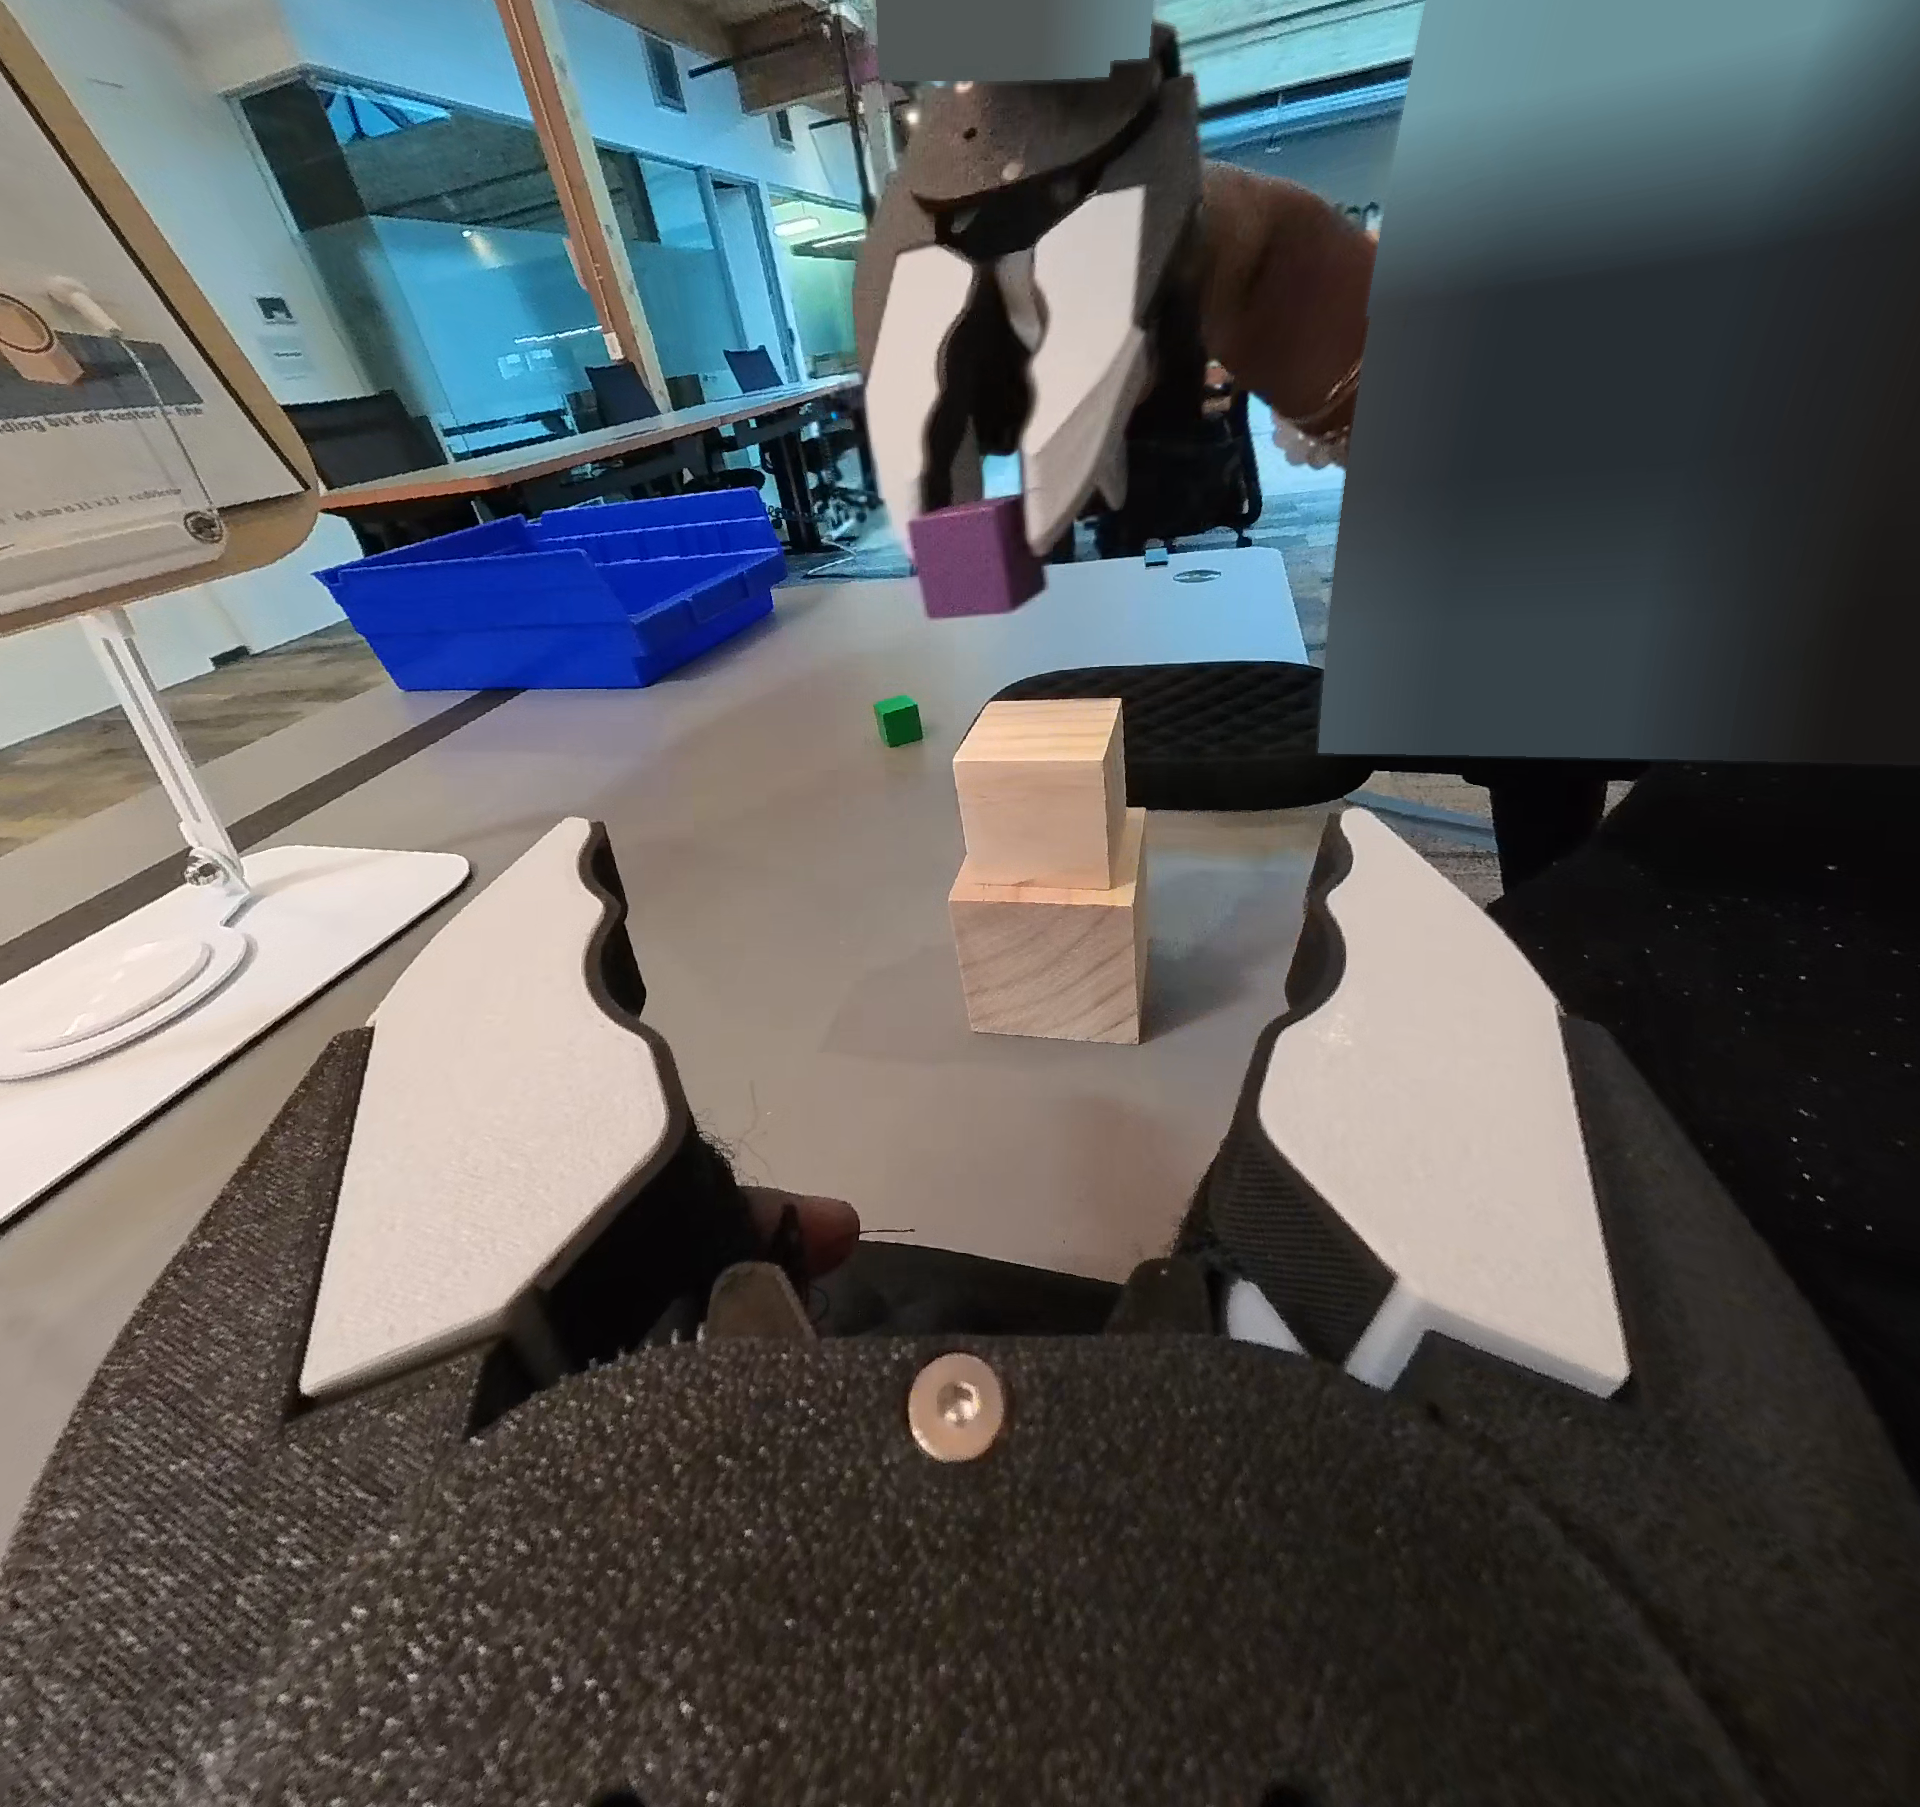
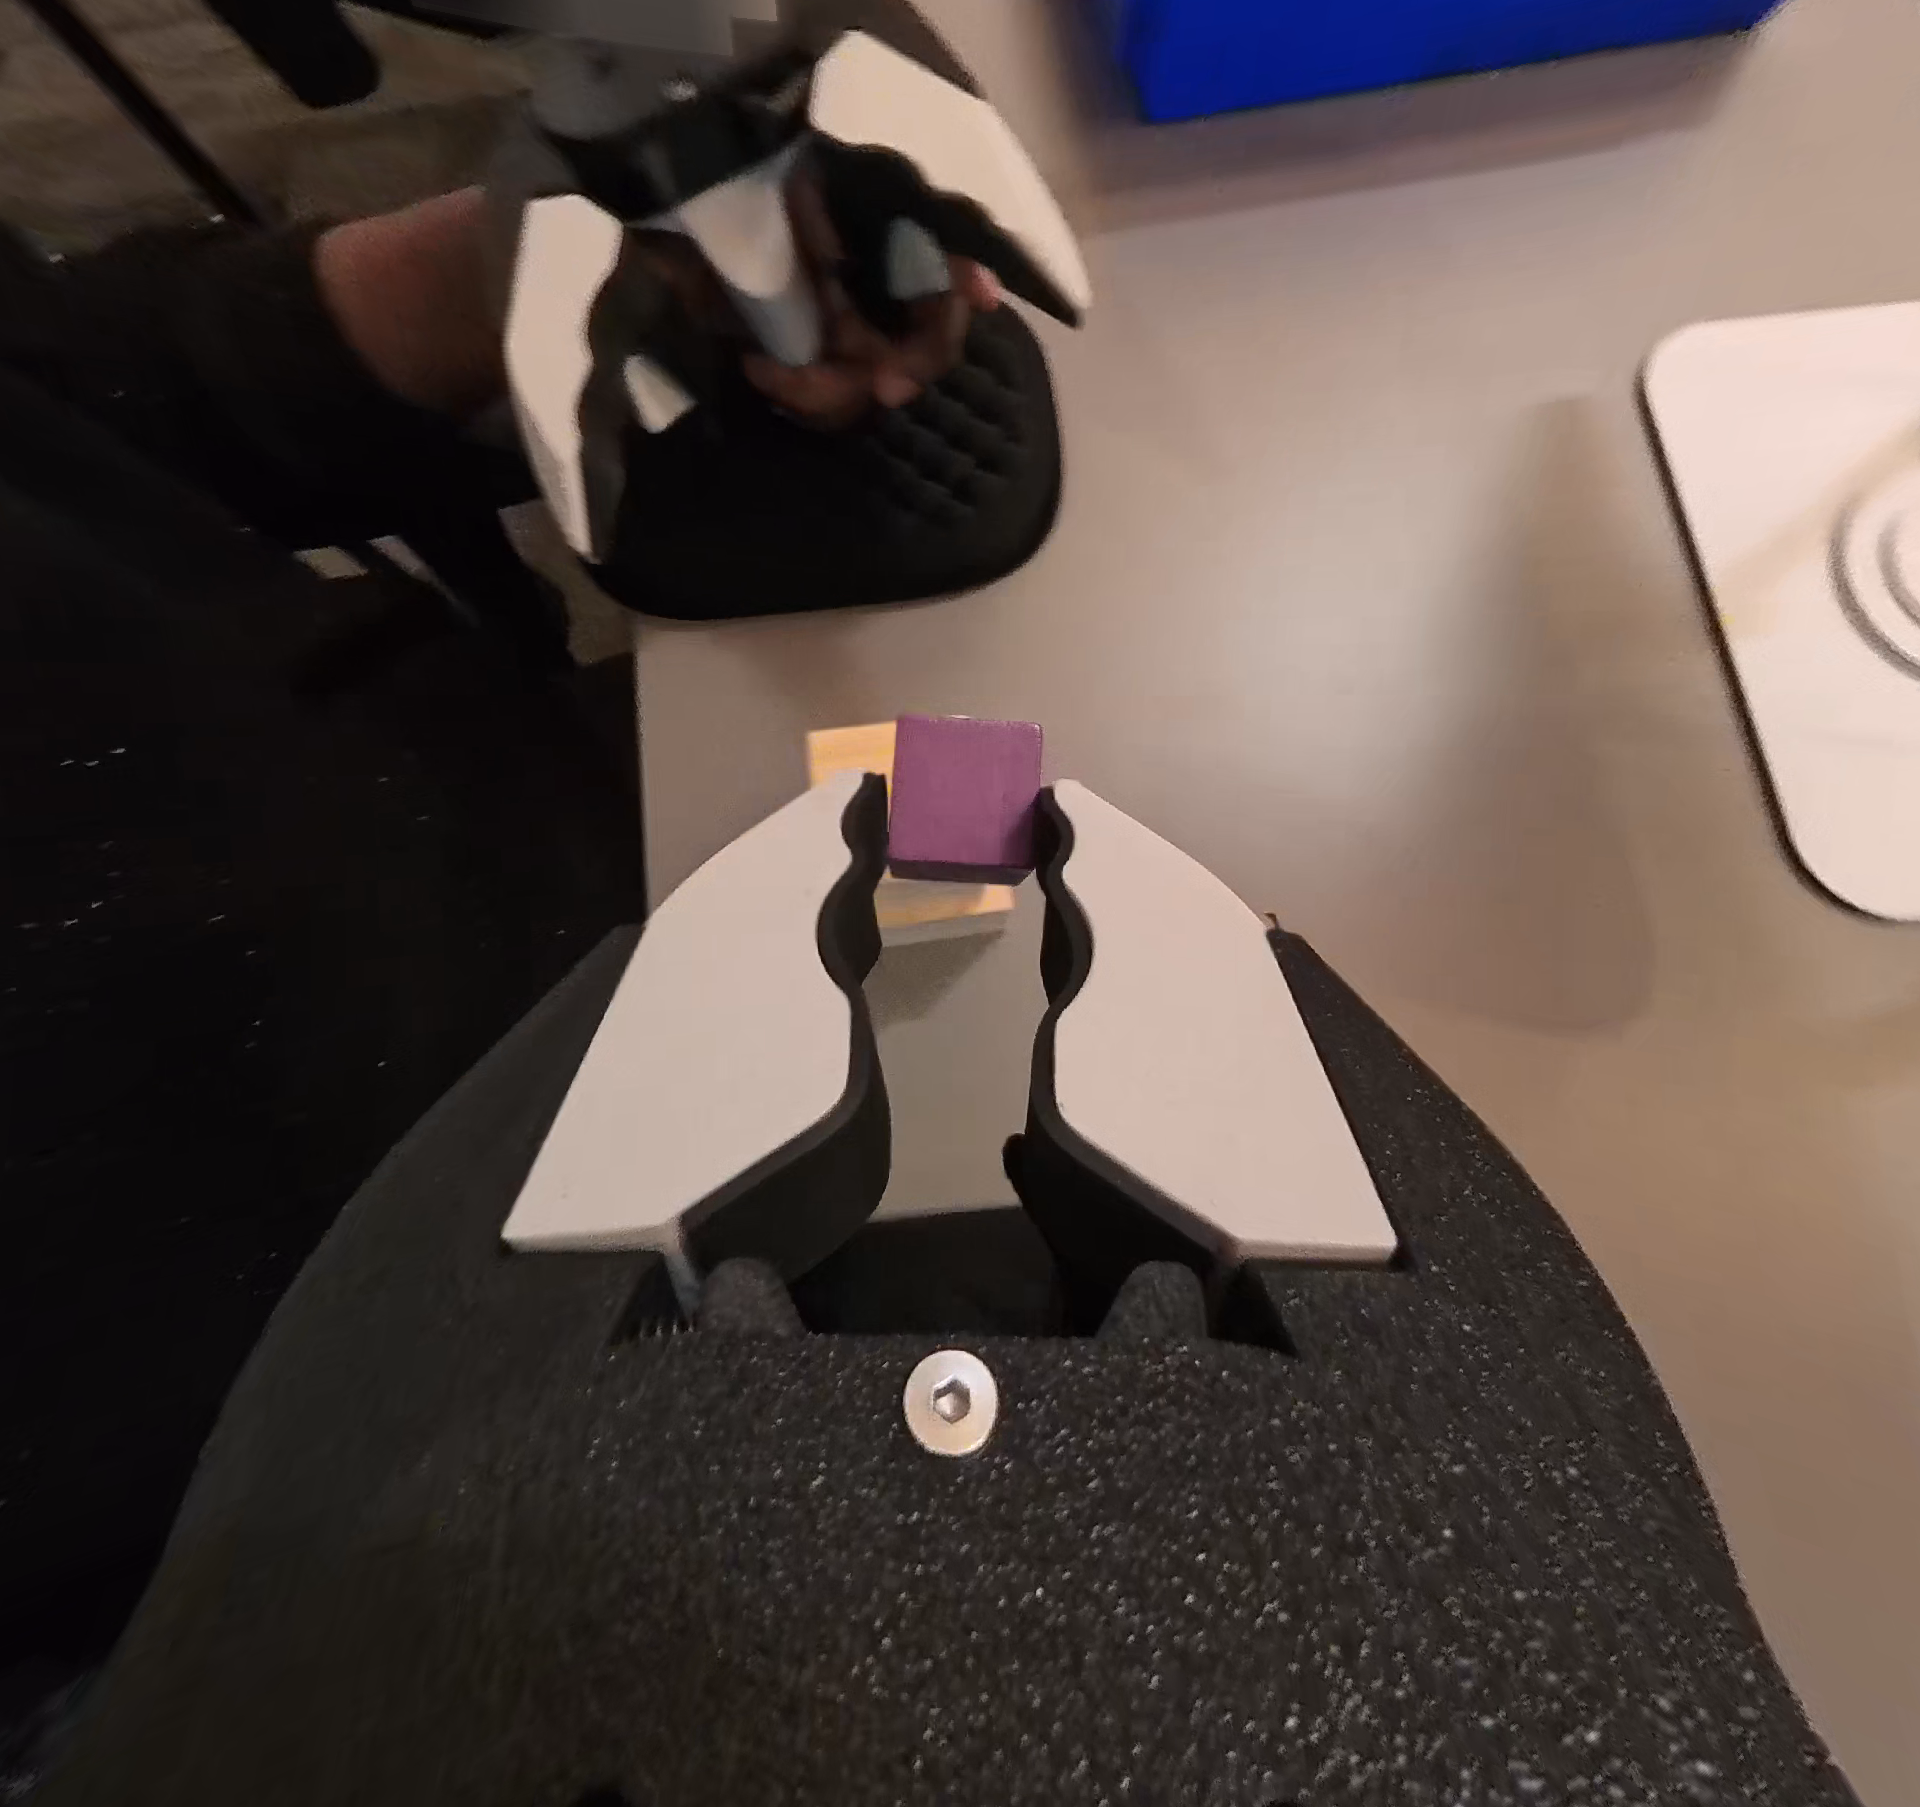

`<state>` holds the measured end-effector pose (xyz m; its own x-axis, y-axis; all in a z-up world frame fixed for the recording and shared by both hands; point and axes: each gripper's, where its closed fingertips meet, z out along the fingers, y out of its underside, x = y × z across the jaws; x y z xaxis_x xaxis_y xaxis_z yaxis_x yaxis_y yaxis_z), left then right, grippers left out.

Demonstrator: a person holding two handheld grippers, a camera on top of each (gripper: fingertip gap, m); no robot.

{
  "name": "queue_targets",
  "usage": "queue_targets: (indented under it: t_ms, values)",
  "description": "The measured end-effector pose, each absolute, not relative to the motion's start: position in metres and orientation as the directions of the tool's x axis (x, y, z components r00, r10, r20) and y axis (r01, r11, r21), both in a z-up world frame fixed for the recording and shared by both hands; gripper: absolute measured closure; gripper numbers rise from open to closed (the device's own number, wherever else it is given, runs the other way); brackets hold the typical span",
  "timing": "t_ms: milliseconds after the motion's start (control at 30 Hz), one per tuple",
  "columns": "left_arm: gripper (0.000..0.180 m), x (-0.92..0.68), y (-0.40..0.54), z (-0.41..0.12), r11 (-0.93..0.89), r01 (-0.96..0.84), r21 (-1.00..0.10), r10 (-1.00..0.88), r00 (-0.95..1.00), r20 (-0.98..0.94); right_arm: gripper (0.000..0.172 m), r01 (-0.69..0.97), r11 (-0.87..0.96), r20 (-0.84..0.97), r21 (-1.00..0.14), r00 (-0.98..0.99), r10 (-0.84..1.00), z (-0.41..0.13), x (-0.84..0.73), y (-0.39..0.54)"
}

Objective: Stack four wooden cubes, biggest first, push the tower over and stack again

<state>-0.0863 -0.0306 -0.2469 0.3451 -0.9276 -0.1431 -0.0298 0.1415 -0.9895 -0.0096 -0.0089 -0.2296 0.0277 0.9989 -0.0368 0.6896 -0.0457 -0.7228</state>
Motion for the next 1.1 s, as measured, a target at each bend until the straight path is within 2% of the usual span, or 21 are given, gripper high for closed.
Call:
queue_targets:
  t_ms: [233, 867, 1033, 1100]
  values:
    - [0.058, -0.086, -0.031, -0.247, 0.145, -0.03, -0.989, -0.927, 0.346, -0.146, 0.145, 0.742, 0.006, -0.037, -0.671, -0.042, 0.998, -0.25, -0.021, -0.026]
    - [0.06, -0.086, -0.031, -0.246, 0.143, -0.026, -0.989, -0.928, 0.344, -0.143, 0.144, 0.738, 0.011, -0.041, -0.675, -0.053, 0.998, -0.258, -0.025, -0.024]
    - [0.06, -0.086, -0.031, -0.246, 0.143, -0.025, -0.989, -0.928, 0.344, -0.143, 0.122, 0.699, 0.024, -0.018, -0.715, -0.053, 0.998, -0.247, -0.021, -0.022]
    - [0.06, -0.086, -0.031, -0.246, 0.144, -0.025, -0.989, -0.928, 0.345, -0.144, 0.116, 0.679, 0.003, 0.012, -0.734, 0.008, 1.0, -0.238, -0.01, -0.011]
